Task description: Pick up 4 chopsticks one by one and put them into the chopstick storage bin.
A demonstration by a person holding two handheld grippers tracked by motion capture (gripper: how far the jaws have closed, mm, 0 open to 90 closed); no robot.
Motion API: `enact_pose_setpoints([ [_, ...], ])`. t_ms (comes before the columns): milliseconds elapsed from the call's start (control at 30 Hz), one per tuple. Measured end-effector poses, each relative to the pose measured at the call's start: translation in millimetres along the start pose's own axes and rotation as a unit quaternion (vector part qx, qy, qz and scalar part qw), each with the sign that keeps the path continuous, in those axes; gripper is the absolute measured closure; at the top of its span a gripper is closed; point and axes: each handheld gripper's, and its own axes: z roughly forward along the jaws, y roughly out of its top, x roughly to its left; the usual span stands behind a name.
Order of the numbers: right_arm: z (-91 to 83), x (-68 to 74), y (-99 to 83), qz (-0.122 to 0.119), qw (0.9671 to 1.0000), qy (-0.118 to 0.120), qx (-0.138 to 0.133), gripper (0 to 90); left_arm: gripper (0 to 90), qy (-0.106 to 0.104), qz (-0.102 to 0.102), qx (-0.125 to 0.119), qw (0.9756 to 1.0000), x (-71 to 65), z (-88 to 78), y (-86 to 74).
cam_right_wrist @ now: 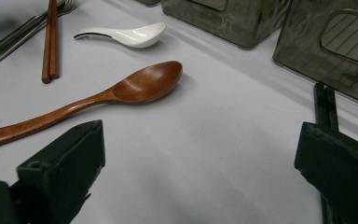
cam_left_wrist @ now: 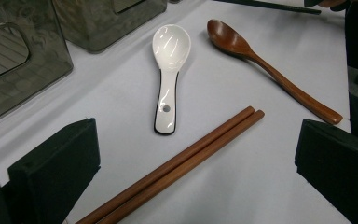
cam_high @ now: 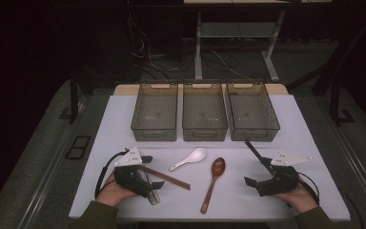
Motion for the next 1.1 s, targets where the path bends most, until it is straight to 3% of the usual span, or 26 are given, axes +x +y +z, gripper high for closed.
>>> enact_pose_setpoints([
  [433,-2.1,-2.4,0.2,0.008,0.9999,0.001,-0.008,1.6,3.3,-0.001,0.008,0.009,0.9999,1.3,1.0,2.6],
  [733,-1.7,-2.3,0.5,0.011,0.9999,-0.002,-0.007,1.6,26.0,-0.034,0.018,0.016,0.9991,-1.2,6.6,6.7],
  [1100,-1.7,-2.2,0.3,0.011,0.9999,0.000,-0.006,1.6,39.0,-0.063,0.043,0.039,0.9963,-5.4,26.0,16.4],
])
